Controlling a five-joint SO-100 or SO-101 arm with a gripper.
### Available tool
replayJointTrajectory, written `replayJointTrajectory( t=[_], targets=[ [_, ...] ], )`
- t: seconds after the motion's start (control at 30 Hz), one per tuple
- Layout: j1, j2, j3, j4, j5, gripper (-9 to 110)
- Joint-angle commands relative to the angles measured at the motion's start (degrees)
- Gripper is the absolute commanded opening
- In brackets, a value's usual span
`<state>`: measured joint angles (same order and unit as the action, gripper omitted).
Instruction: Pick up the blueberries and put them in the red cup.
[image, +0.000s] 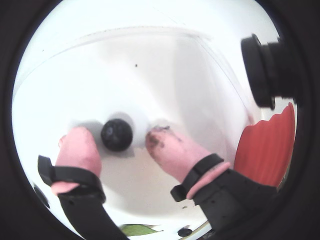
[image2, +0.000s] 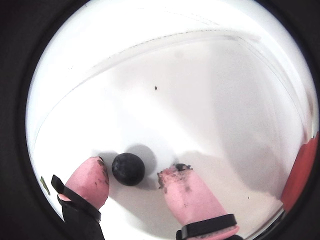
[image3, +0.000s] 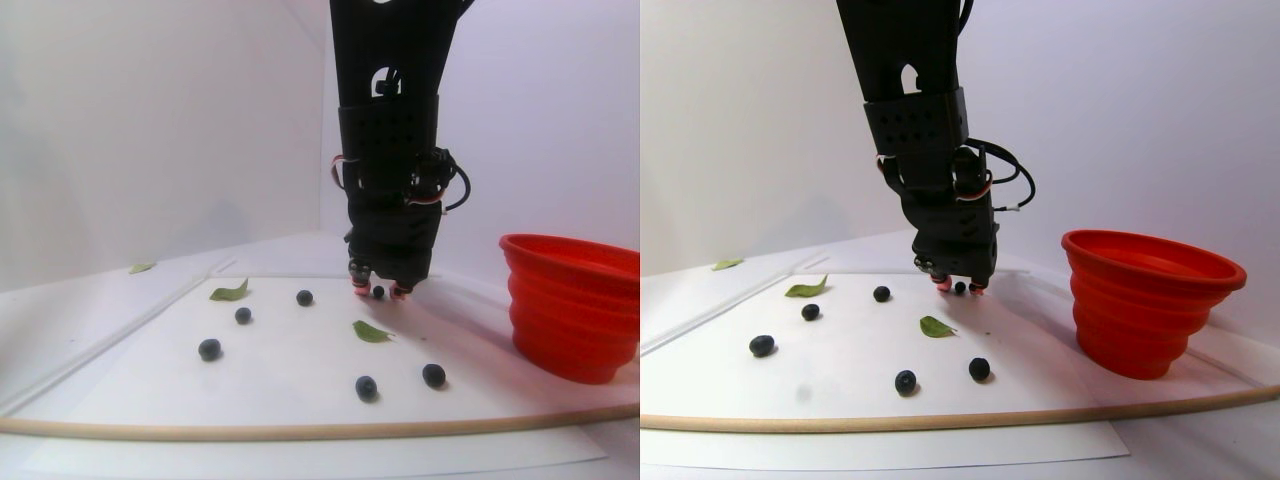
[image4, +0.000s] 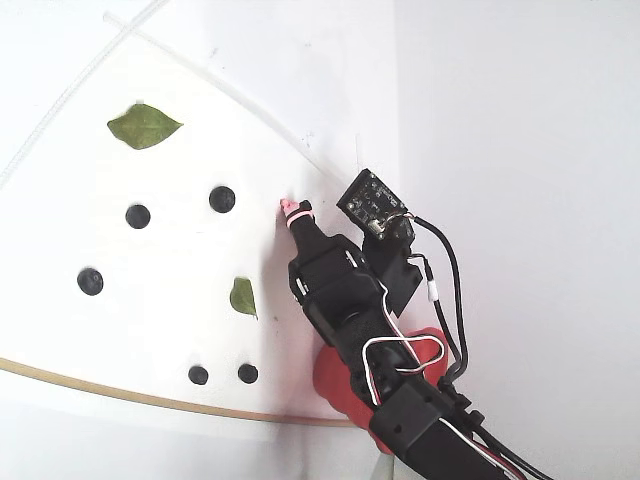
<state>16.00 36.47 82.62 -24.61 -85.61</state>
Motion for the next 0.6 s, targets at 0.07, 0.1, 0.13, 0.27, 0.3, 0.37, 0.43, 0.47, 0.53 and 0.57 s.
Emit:
replayJointTrajectory(
  t=[0.07, 0.1, 0.13, 0.27, 0.3, 0.37, 0.43, 0.47, 0.53, 0.57],
  targets=[
    [0.5, 0.5, -4.2, -1.9, 0.4, 19],
    [0.6, 0.2, -4.5, -2.0, 0.4, 19],
    [0.6, -0.2, -4.7, -2.0, 0.5, 18],
    [0.6, -0.7, -4.3, -2.7, 0.6, 18],
    [0.6, -0.8, -4.3, -2.8, 0.6, 17],
    [0.5, -0.9, -4.2, -2.9, 0.6, 17],
    [0.5, -0.9, -4.0, -2.9, 0.5, 16],
    [0.5, -1.0, -4.0, -3.0, 0.4, 15],
    [0.5, -1.0, -4.0, -3.0, 0.3, 15],
    [0.5, -1.0, -4.0, -3.0, 0.3, 15]
  ],
)
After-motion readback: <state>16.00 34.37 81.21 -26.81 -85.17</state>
